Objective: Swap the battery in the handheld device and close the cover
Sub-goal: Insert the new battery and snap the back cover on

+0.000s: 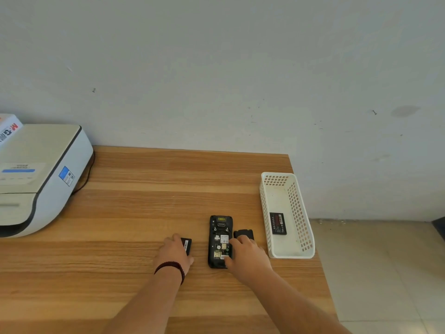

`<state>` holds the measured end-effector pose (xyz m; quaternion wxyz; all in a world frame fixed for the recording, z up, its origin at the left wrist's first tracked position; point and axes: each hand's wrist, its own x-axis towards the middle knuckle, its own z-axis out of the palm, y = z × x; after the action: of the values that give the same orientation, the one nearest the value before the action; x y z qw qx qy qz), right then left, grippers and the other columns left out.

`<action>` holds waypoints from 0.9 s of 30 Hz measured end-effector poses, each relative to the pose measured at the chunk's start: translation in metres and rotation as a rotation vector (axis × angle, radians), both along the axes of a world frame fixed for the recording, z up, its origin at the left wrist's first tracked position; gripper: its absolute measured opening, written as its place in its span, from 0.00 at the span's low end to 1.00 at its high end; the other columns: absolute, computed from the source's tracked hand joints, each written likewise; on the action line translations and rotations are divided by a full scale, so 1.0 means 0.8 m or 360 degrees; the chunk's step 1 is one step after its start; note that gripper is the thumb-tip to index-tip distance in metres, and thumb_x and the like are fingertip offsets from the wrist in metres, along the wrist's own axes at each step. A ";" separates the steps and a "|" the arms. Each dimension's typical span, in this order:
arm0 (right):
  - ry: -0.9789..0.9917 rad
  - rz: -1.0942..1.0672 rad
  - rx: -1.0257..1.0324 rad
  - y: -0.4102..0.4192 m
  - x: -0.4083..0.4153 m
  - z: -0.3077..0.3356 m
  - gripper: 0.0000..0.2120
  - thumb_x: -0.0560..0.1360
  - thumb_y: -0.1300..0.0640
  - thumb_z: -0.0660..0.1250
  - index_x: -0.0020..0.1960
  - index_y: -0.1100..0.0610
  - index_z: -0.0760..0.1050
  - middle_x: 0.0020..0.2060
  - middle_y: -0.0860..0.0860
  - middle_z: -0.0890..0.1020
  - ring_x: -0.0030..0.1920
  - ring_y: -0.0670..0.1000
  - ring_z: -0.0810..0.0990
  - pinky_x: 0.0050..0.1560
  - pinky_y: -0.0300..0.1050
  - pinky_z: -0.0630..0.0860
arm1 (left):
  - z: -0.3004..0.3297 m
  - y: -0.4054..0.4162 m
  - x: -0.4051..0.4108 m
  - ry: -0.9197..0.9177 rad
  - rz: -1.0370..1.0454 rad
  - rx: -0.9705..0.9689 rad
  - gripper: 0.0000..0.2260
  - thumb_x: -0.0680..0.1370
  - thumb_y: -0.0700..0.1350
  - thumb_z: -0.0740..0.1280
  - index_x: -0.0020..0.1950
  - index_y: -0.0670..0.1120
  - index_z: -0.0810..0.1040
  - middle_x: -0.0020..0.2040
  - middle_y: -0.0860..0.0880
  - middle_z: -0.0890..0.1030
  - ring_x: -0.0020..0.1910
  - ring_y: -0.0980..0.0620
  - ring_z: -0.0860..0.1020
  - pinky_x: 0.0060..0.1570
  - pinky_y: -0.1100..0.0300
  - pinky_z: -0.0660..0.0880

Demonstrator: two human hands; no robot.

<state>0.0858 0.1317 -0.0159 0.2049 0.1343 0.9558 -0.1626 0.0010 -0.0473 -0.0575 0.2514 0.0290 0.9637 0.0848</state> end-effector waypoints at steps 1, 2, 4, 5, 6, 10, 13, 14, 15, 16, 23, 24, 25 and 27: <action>0.0001 -0.0002 -0.0005 0.000 0.000 0.001 0.23 0.78 0.44 0.59 0.71 0.51 0.66 0.66 0.51 0.71 0.65 0.54 0.70 0.64 0.51 0.70 | 0.001 -0.001 0.000 0.0011 0.0016 0.0013 0.27 0.73 0.54 0.70 0.66 0.46 0.64 0.58 0.45 0.72 0.55 0.47 0.76 0.53 0.55 0.77; 0.0002 -0.0002 -0.0010 0.000 0.000 0.001 0.23 0.78 0.45 0.60 0.71 0.51 0.66 0.66 0.51 0.71 0.65 0.53 0.70 0.64 0.51 0.70 | 0.002 -0.001 -0.001 0.0025 0.0030 0.0033 0.28 0.73 0.54 0.70 0.67 0.46 0.64 0.58 0.45 0.72 0.55 0.47 0.76 0.53 0.55 0.76; 0.0019 -0.0007 -0.0024 0.001 -0.001 0.003 0.23 0.78 0.45 0.60 0.71 0.51 0.66 0.67 0.51 0.71 0.65 0.53 0.70 0.64 0.51 0.71 | 0.006 -0.002 -0.002 0.0059 0.0024 0.0077 0.29 0.73 0.54 0.69 0.68 0.45 0.63 0.58 0.45 0.72 0.55 0.47 0.75 0.52 0.56 0.76; 0.0033 -0.0016 -0.0038 0.002 -0.002 0.005 0.23 0.78 0.45 0.60 0.71 0.51 0.66 0.67 0.51 0.71 0.65 0.53 0.70 0.63 0.51 0.71 | 0.009 -0.002 -0.003 0.0078 0.0011 0.0098 0.29 0.74 0.54 0.69 0.69 0.45 0.62 0.58 0.45 0.72 0.54 0.47 0.75 0.51 0.57 0.76; 0.0048 -0.0031 -0.0057 0.003 -0.004 0.007 0.23 0.78 0.45 0.60 0.71 0.51 0.66 0.67 0.50 0.71 0.65 0.53 0.70 0.63 0.51 0.72 | 0.013 0.000 -0.004 0.0096 -0.0004 0.0115 0.29 0.74 0.54 0.69 0.70 0.45 0.61 0.58 0.45 0.72 0.54 0.47 0.75 0.50 0.57 0.76; 0.0094 -0.0185 -0.0243 0.009 -0.015 0.015 0.24 0.80 0.43 0.59 0.73 0.51 0.66 0.68 0.49 0.71 0.65 0.52 0.72 0.60 0.48 0.74 | 0.030 0.022 -0.003 0.0154 -0.0062 0.0189 0.29 0.73 0.55 0.68 0.69 0.46 0.62 0.58 0.45 0.71 0.54 0.47 0.75 0.51 0.56 0.76; 0.0061 -0.0402 -0.0529 0.015 -0.026 0.021 0.23 0.80 0.43 0.61 0.72 0.51 0.68 0.65 0.50 0.75 0.56 0.49 0.76 0.51 0.41 0.73 | 0.039 0.048 0.007 0.0155 -0.0092 0.0278 0.30 0.73 0.55 0.69 0.69 0.46 0.61 0.59 0.46 0.71 0.57 0.46 0.73 0.53 0.55 0.76; 0.0041 -0.0472 -0.0609 0.017 -0.029 0.022 0.23 0.80 0.44 0.61 0.71 0.52 0.69 0.62 0.50 0.77 0.53 0.48 0.76 0.48 0.40 0.72 | 0.041 0.055 0.011 0.0156 -0.0105 0.0300 0.28 0.73 0.55 0.69 0.68 0.47 0.62 0.59 0.46 0.71 0.57 0.47 0.73 0.53 0.55 0.76; 0.0028 -0.0527 -0.0668 0.019 -0.031 0.022 0.22 0.80 0.44 0.61 0.71 0.52 0.70 0.61 0.50 0.78 0.50 0.47 0.75 0.47 0.39 0.72 | 0.041 0.062 0.016 0.0159 -0.0120 0.0320 0.27 0.73 0.54 0.69 0.67 0.47 0.63 0.58 0.47 0.72 0.57 0.47 0.74 0.53 0.55 0.76; 0.0020 -0.0570 -0.0712 0.020 -0.033 0.020 0.22 0.80 0.45 0.62 0.70 0.53 0.70 0.59 0.50 0.78 0.49 0.47 0.75 0.46 0.39 0.71 | 0.041 0.068 0.020 0.0164 -0.0129 0.0340 0.25 0.73 0.54 0.70 0.65 0.48 0.64 0.57 0.47 0.72 0.56 0.48 0.74 0.52 0.54 0.77; -0.0072 -0.0860 -0.0906 0.028 -0.030 -0.001 0.17 0.79 0.49 0.65 0.65 0.53 0.75 0.53 0.50 0.81 0.47 0.47 0.80 0.35 0.37 0.72 | 0.033 0.092 0.037 0.0135 -0.0092 0.0457 0.28 0.71 0.53 0.70 0.66 0.49 0.64 0.56 0.48 0.72 0.55 0.48 0.74 0.52 0.55 0.76; -0.0085 -0.0886 -0.0931 0.029 -0.030 -0.005 0.16 0.79 0.50 0.65 0.64 0.53 0.76 0.52 0.50 0.82 0.48 0.48 0.81 0.36 0.37 0.74 | 0.032 0.093 0.038 0.0121 -0.0089 0.0462 0.26 0.71 0.53 0.70 0.65 0.49 0.65 0.55 0.48 0.72 0.53 0.48 0.74 0.51 0.54 0.77; -0.0098 -0.0901 -0.0951 0.029 -0.030 -0.008 0.15 0.79 0.52 0.65 0.64 0.53 0.76 0.51 0.51 0.82 0.48 0.49 0.82 0.38 0.37 0.75 | 0.030 0.093 0.040 0.0108 -0.0092 0.0462 0.25 0.71 0.53 0.70 0.63 0.49 0.66 0.54 0.48 0.72 0.52 0.48 0.74 0.51 0.54 0.77; -0.0120 -0.0911 -0.0976 0.028 -0.028 -0.012 0.13 0.79 0.56 0.65 0.63 0.52 0.77 0.52 0.51 0.82 0.48 0.49 0.81 0.39 0.36 0.76 | 0.026 0.093 0.044 0.0091 -0.0098 0.0449 0.22 0.71 0.53 0.69 0.61 0.50 0.67 0.53 0.48 0.72 0.51 0.48 0.75 0.50 0.53 0.78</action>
<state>0.0634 0.1545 -0.0259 0.2169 0.3331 0.7791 -0.4849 0.0359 0.0272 -0.0366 0.2199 0.0961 0.9477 0.2106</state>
